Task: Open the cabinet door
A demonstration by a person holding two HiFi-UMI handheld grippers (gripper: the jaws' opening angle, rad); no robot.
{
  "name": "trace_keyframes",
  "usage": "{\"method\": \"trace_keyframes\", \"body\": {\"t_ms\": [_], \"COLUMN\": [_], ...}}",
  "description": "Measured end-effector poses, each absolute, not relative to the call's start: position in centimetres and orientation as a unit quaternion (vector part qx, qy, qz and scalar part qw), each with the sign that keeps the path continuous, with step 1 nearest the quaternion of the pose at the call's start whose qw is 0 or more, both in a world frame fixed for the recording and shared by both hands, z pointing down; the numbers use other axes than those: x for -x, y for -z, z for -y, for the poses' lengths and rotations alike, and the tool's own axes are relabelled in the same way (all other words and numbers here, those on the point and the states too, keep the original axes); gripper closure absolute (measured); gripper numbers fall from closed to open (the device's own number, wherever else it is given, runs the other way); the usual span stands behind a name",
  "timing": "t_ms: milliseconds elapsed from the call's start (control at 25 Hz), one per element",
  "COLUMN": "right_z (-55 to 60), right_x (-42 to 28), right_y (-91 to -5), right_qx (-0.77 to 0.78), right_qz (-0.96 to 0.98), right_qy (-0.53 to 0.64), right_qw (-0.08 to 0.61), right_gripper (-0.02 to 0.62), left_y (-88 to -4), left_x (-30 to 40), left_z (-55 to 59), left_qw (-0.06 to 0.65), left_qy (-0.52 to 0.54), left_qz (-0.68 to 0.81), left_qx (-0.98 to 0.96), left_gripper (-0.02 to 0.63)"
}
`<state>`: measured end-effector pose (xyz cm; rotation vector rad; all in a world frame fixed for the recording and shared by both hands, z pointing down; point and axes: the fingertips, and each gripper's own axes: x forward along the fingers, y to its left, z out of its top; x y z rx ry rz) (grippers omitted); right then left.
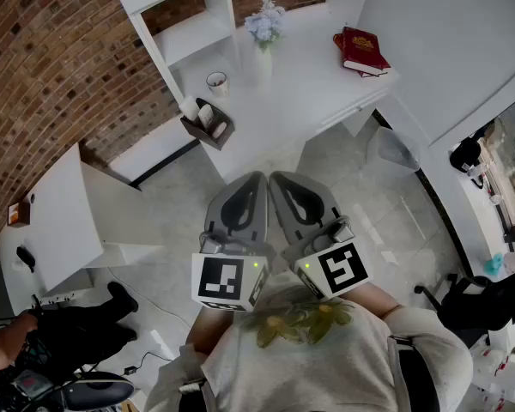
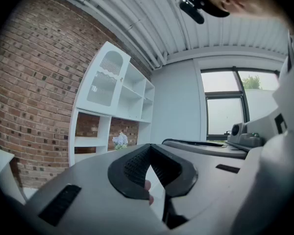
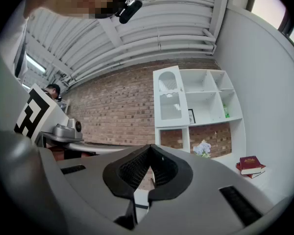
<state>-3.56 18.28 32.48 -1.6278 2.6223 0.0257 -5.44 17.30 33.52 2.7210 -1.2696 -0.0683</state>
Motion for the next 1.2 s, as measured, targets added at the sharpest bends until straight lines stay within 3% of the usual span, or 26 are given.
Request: {"method": "trace_keyframes", "body": {"t_ms": [480,1200], "right_z": [-17.1,-17.0], "right_x": [1.1,-8.9], "right_y": [-32.3,-32.0], "right_qx": [0.510,0.468], "right_qz": [-0.859,-0.883], "right_qy": [-0.004,-0.007], "right_qw": [0.034,0.034], "right_gripper": [0.572,0.572], "left_y": [-33.4,-32.8], "left_x": [3.1,-6.7], "left_z": [-16.0,-15.7], "left_qw": [0.073,0.066], "left_qy": [0.012,0.022], "left_qz": [0.444,0.474], "left_qx": [-0.893,-0.878], "left_gripper": [0.597,0.595]}}
